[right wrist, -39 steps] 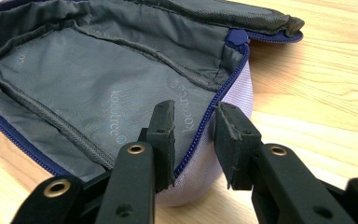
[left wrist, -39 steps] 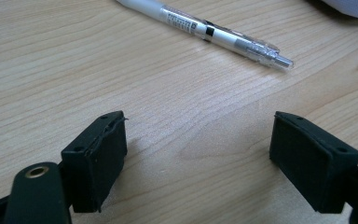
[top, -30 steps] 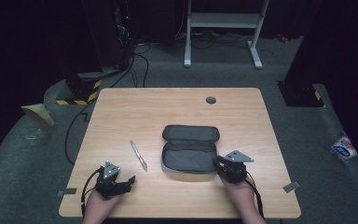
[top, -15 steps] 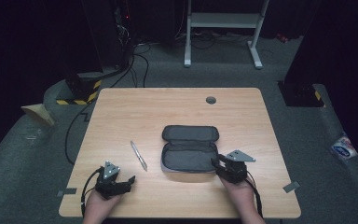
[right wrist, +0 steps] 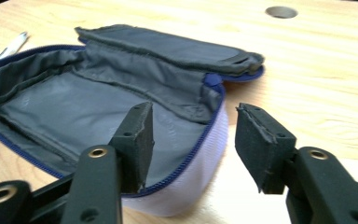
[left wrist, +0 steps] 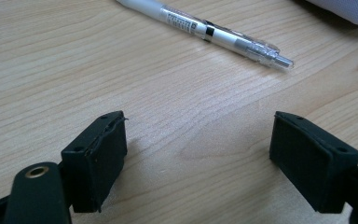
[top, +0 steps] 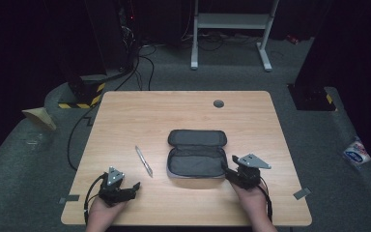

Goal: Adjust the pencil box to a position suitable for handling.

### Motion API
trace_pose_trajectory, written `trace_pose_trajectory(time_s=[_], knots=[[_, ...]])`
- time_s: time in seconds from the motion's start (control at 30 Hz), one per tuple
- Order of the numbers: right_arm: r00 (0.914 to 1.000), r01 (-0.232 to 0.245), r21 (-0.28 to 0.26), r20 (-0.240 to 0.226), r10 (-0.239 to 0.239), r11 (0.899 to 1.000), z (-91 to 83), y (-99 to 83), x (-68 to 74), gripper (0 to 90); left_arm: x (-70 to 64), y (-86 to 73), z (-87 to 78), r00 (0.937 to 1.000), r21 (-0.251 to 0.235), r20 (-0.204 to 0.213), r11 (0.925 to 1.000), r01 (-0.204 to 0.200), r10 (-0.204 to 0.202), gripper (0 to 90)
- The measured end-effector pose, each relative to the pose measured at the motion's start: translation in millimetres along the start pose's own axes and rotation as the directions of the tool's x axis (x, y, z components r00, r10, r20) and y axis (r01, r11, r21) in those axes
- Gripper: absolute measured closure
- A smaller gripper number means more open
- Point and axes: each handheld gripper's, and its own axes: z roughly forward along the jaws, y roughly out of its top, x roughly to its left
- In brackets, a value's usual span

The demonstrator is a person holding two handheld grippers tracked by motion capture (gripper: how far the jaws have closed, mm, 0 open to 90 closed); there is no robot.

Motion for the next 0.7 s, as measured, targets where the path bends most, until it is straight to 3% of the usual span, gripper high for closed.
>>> trace_pose_trajectory(time_s=[0.17, 0.3, 0.37, 0.4, 0.5, 0.63, 0.7], knots=[[0.9992, -0.013, -0.008, 0.036, 0.014, 1.000, -8.8, -3.1, -12.4, 42.6, 0.1, 0.0, 0.1, 1.0000, -0.001, -0.001, 1.0000, -0.001, 0.001, 19.4], [0.9966, -0.018, 0.045, 0.081, 0.014, 0.999, -17.8, -18.1, -34.2, 39.8, 0.0, 0.2, 0.2, 1.0000, -0.002, -0.002, 1.0000, 0.000, 0.000, 19.7], [0.9957, -0.023, 0.063, 0.091, 0.017, 0.998, -18.8, -22.2, -38.6, 39.3, -0.1, 0.2, 0.1, 1.0000, -0.002, -0.003, 1.0000, 0.001, -0.001, 19.8], [0.9940, -0.037, 0.100, 0.106, 0.026, 0.994, -19.5, -30.4, -46.3, 39.3, -0.4, 0.3, 0.0, 1.0000, -0.002, -0.003, 1.0000, -0.001, 0.001, 20.5], [0.9905, -0.055, 0.143, 0.133, 0.036, 0.988, -18.4, -39.4, -53.2, 39.4, -1.2, 2.3, -0.8, 1.0000, 0.013, -0.001, 0.9999, -0.005, 0.005, 23.3], [0.9895, -0.071, 0.157, 0.136, 0.050, 0.985, -17.8, -40.9, -52.9, 38.3, -2.5, 3.6, -0.9, 1.0000, 0.020, -0.002, 0.9998, -0.003, 0.003, 25.5], [0.9903, -0.050, 0.177, 0.136, 0.026, 0.983, -18.9, -41.3, -47.7, 36.5, -3.1, 4.9, -0.5, 1.0000, 0.025, -0.002, 0.9997, 0.000, 0.001, 26.4]])
